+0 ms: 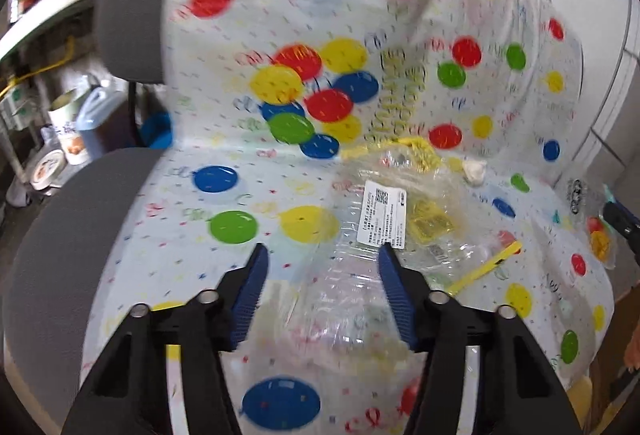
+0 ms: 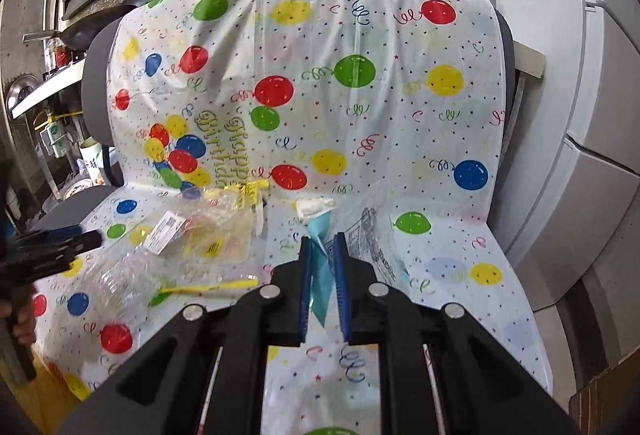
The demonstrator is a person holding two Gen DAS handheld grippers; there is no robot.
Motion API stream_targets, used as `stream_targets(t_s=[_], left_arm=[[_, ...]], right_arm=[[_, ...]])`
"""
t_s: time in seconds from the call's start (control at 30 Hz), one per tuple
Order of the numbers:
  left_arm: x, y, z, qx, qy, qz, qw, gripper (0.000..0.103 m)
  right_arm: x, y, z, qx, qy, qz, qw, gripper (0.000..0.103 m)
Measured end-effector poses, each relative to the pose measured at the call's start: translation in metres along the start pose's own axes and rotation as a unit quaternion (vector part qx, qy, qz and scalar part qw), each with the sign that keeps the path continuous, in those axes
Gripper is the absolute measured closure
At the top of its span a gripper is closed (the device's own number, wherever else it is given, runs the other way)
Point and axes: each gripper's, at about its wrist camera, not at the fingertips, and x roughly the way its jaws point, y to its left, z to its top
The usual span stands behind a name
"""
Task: Collect trash
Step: 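Grasp the clear plastic tray with the left gripper while the right holds the packet, then carry the tray and packet to the bin and open both grippers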
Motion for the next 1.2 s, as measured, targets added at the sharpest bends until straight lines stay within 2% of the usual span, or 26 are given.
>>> stream_targets(t_s=[0.07,0.17,0.47,0.5,0.53,0.67,0.77,1.0,1.2], left_arm=[[0.016,0.0,0.006,0.003,0.02,-0.006,0.9998,0.064],[0.034,-0.002,0.011,0.019,0.036,-0.007,0.9991,0.075],[0.061,0.001,0.009,0.038,0.077,-0.008,0.9963,0.075],[0.059,0.002,0.008,0.038,0.076,-0.01,0.9964,0.078],[0.057,0.002,0.009,0.037,0.074,-0.009,0.9965,0.087],[0.034,0.001,0.008,0.02,0.037,-0.017,0.999,0.094],[0.005,-0.003,0.005,-0.001,0.003,-0.024,0.9997,0.095],[-0.058,-0.028,-0.005,-0.01,-0.076,-0.03,0.9966,0.097],[-0.095,-0.049,-0.014,-0.013,-0.107,-0.076,0.9913,0.097]], right_arm=[[-0.002,-0.003,-0.003,0.005,0.002,0.001,1.0,0.091],[-0.001,-0.006,-0.005,0.011,0.005,0.004,1.0,0.091],[0.004,0.0,-0.004,0.004,0.002,0.006,1.0,0.091],[0.004,0.001,-0.003,0.003,0.001,0.005,1.0,0.091],[0.003,0.003,-0.003,0.0,0.0,0.004,1.0,0.092],[-0.006,0.011,0.0,-0.013,-0.014,0.0,1.0,0.091],[-0.016,0.013,0.002,-0.014,-0.022,0.001,1.0,0.091],[-0.047,0.014,0.0,-0.016,-0.038,0.0,0.999,0.091],[-0.081,0.007,-0.009,-0.022,-0.05,-0.011,0.998,0.091]])
